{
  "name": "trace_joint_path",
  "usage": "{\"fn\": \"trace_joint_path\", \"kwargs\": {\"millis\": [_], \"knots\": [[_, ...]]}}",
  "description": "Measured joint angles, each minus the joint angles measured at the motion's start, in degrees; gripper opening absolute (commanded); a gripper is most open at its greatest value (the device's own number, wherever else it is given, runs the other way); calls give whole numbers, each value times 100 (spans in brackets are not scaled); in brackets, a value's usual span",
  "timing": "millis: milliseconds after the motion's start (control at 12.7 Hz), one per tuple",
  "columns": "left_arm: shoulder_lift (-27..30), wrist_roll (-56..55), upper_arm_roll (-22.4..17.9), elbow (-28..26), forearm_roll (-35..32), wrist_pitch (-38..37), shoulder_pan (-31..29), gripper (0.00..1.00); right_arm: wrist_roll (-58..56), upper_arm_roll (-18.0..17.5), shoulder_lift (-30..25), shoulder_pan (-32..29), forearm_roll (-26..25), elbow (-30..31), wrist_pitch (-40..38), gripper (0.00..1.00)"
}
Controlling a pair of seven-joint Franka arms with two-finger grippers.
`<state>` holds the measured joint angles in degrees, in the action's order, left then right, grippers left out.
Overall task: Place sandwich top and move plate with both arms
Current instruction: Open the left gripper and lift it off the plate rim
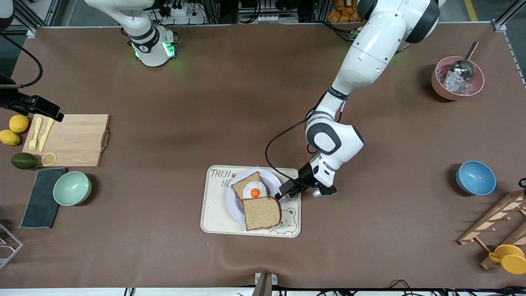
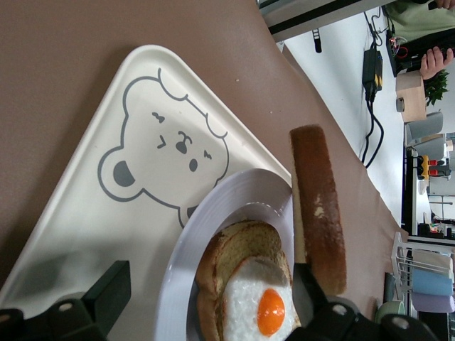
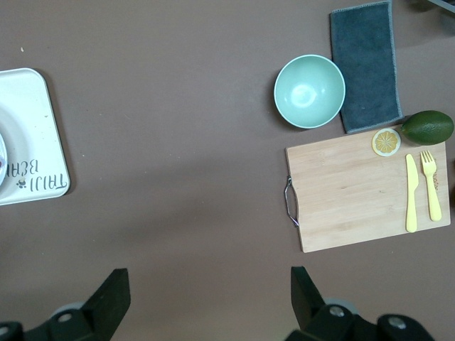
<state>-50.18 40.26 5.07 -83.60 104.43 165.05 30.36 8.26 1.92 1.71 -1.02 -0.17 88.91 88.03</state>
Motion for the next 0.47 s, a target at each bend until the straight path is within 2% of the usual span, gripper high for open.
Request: {"fn": "trace_joint_path", "kwargs": {"millis": [158, 473], "knots": [[1, 0, 4, -27, 0, 159, 58, 100, 0, 0, 0, 0, 0, 0, 0, 100], [85, 0, 20, -328, 0, 932, 423, 100, 1, 0, 5, 0, 0, 0, -1, 100]]}}
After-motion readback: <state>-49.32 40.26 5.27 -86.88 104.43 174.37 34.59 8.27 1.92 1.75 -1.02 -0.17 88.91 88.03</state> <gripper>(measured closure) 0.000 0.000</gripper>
